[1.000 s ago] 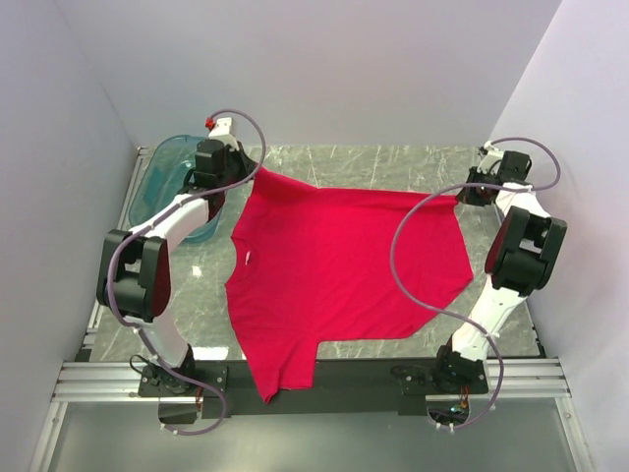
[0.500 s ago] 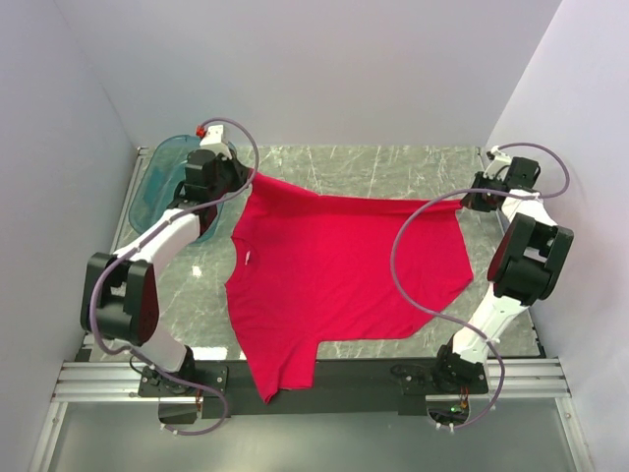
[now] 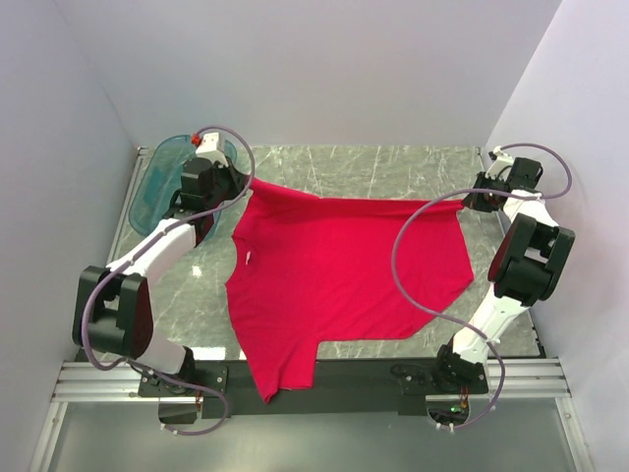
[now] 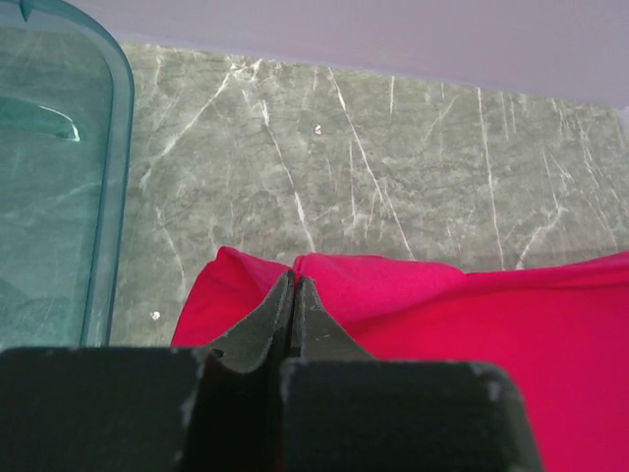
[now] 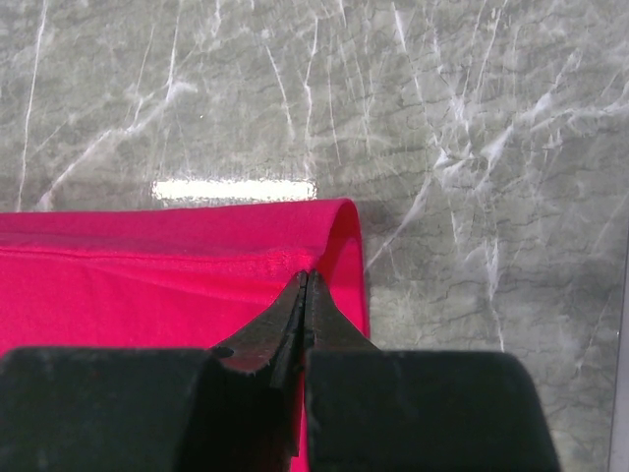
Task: Fold and stack the t-shirts
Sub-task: Fold the tshirt
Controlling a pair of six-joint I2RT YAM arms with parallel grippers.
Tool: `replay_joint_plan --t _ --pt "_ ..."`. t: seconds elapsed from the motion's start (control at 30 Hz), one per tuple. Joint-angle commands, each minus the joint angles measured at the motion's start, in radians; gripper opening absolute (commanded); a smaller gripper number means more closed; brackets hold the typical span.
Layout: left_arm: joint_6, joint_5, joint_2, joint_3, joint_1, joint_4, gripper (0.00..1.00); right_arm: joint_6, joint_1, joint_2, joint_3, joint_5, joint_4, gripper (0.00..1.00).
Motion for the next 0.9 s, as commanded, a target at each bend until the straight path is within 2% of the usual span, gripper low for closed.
replay_joint_plan --t 0.0,0.87 --pt "-0.017 -0.004 -0.072 -0.015 0.004 0.026 0.00 0.001 -0.009 -0.025 0.020 -0.009 0.005 0.00" --pt "-0.068 -0.005 -0.201 -0.124 -0.025 -0.011 0.00 0.007 -0.006 0.012 0.059 -0.006 -0.015 0.00"
